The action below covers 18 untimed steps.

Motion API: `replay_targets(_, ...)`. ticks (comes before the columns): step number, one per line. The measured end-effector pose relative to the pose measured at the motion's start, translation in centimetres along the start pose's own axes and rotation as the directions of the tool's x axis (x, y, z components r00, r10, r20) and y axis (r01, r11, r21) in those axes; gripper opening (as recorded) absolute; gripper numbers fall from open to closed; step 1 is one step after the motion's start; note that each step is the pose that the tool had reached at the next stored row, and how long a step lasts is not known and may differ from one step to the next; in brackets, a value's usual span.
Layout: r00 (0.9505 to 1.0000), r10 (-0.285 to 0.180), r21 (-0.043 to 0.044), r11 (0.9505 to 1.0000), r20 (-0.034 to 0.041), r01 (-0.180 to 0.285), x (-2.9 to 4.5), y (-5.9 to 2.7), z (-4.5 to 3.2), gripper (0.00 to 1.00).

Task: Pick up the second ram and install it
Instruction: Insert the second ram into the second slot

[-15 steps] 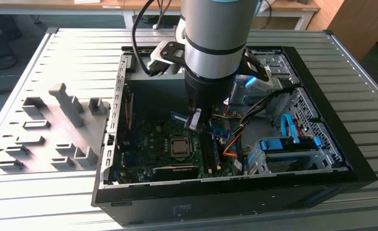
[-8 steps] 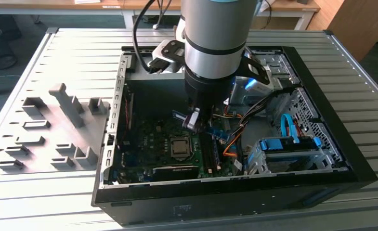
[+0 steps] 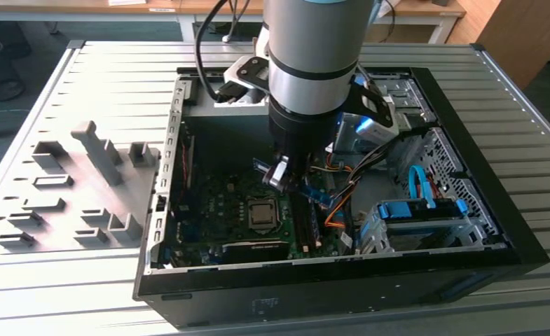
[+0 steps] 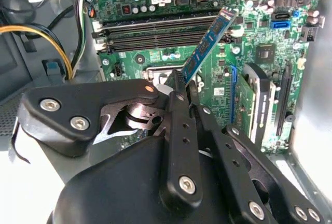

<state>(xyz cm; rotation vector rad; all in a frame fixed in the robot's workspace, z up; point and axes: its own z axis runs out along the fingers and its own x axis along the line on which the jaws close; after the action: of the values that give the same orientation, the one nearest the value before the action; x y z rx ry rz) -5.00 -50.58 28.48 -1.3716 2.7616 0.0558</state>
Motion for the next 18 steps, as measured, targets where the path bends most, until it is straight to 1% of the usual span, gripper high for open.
replay_targets(5,0.9991,0.042,0.0028,0.9991,0.0003,-0.042,0.0,0.0,0.01,0.14)
replay_targets(9,0.9969,0.079,0.0053,0.9969,0.0007,-0.079,0.0,0.0,0.02,0.14)
replay_targets(14,0.9923,0.124,0.0084,0.9923,0.0012,-0.124,0.0,0.0,0.03,0.14)
replay_targets(18,0.9872,0.159,0.0107,0.9871,0.0019,-0.159,0.0,0.0,0.05,0.14)
